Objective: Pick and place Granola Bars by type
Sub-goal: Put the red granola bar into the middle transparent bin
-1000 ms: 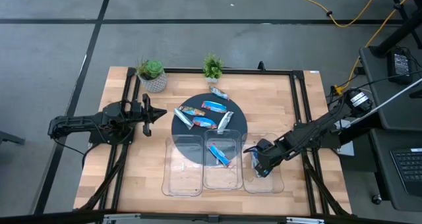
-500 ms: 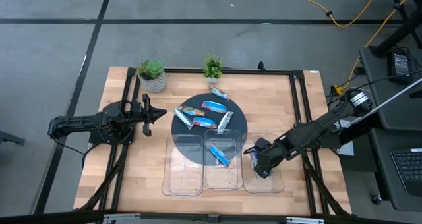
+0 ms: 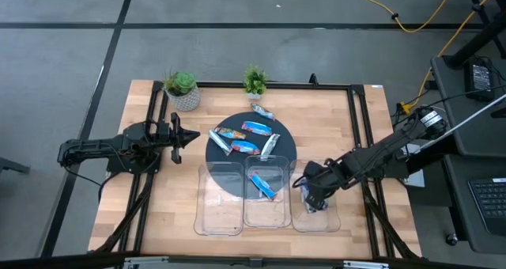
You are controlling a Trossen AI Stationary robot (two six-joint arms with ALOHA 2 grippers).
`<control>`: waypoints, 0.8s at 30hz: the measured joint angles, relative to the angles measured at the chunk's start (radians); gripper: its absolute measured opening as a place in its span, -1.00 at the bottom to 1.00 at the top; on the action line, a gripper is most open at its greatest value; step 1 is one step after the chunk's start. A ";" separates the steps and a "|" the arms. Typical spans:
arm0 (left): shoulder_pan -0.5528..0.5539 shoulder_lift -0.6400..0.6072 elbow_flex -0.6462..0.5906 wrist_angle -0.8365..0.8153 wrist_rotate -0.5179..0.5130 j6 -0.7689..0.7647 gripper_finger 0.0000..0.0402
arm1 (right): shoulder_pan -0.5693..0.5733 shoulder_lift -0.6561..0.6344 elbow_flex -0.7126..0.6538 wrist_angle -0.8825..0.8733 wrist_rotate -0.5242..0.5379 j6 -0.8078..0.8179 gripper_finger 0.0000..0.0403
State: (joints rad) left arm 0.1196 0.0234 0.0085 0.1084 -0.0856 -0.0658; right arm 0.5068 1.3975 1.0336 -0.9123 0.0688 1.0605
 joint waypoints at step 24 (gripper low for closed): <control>0.000 0.000 0.000 0.000 0.000 0.000 -0.94 | -0.275 0.000 0.023 0.099 -0.250 -0.313 -0.16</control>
State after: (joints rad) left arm 0.1196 0.0231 0.0082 0.1084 -0.0856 -0.0658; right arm 0.2322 1.3975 1.0570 -0.8137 -0.1814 0.7476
